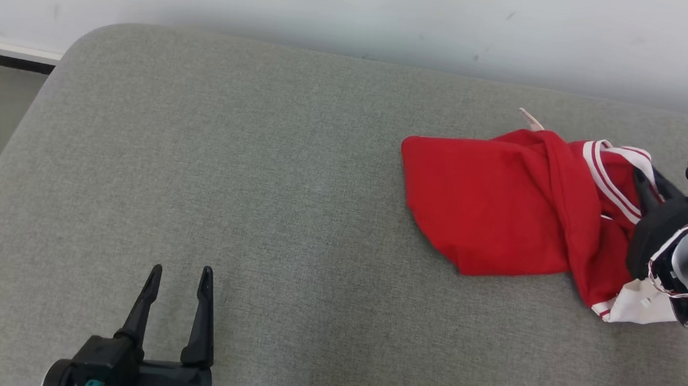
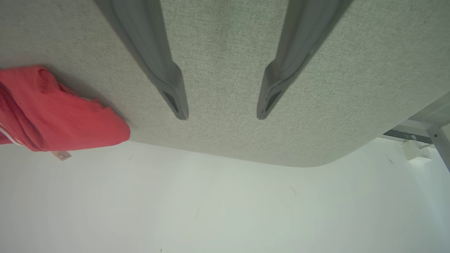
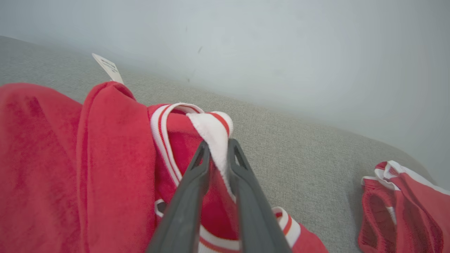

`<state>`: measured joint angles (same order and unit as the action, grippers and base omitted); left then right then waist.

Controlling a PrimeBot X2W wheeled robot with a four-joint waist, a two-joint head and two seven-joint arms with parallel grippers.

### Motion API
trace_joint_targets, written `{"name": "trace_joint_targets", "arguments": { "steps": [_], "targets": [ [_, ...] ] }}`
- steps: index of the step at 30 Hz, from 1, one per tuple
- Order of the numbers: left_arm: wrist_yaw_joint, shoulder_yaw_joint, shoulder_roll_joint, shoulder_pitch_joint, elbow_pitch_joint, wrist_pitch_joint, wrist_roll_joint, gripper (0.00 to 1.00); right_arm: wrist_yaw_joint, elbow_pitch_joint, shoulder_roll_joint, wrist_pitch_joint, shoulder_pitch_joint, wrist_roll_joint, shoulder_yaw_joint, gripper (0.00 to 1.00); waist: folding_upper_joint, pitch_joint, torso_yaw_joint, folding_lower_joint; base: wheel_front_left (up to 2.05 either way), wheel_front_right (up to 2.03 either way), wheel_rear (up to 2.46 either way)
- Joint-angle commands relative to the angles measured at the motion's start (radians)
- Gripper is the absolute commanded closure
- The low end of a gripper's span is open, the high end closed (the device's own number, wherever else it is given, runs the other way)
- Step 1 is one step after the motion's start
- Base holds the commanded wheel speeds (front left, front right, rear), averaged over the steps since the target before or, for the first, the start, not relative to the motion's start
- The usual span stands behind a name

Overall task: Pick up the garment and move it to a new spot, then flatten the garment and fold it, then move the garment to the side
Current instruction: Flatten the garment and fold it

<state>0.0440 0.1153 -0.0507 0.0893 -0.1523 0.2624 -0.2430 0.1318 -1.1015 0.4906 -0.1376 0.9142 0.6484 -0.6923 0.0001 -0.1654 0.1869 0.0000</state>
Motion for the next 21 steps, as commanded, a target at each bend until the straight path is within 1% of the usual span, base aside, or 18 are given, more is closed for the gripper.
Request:
{"name": "trace_joint_targets", "arguments": {
  "steps": [1,7,9,12,16,20,21],
  "targets": [
    [0.001,-0.007,0.0,-0.007,-0.002,0.003,-0.003,0.0,-0.003,-0.015,-0.002,-0.02,-0.003,-0.006,0.006,0.0,-0.0001,0.003,-0.005,0.0,0.0,0.0,0.0],
    [0.005,-0.032,0.0,-0.026,-0.008,0.003,0.013,0.0,-0.003,-0.039,-0.023,-0.106,0.013,-0.024,0.029,0.0,-0.0001,0.039,-0.044,0.0,0.0,0.0,0.0],
    [0.008,-0.042,0.0,-0.03,-0.007,0.003,0.021,0.0,-0.003,-0.025,-0.033,-0.117,-0.005,-0.026,0.033,0.0,-0.0001,0.054,-0.063,0.0,0.0,0.0,0.0],
    [0.015,-0.051,0.0,-0.031,-0.001,0.003,0.03,0.0,-0.003,0.011,-0.03,-0.127,-0.039,-0.024,0.051,0.0,-0.0001,0.071,-0.09,0.0,0.0,0.0,0.0],
    [0.019,-0.069,0.0,-0.04,0.008,0.003,0.044,0.0,-0.003,0.137,-0.004,-0.127,-0.109,-0.048,0.135,0.0,-0.0001,0.083,-0.128,0.0,0.0,0.0,0.0],
    [0.023,-0.079,0.0,-0.041,0.016,0.003,0.055,0.0,-0.003,0.301,-0.002,-0.126,-0.238,-0.113,0.27,0.0,-0.0001,0.084,-0.162,0.0,0.0,0.0,0.0],
    [0.023,-0.079,0.0,-0.041,0.016,0.003,0.055,0.0,-0.003,0.301,-0.002,-0.126,-0.238,-0.113,0.27,0.0,-0.0001,0.084,-0.162,0.0,0.0,0.0,0.0]
  ]
}}
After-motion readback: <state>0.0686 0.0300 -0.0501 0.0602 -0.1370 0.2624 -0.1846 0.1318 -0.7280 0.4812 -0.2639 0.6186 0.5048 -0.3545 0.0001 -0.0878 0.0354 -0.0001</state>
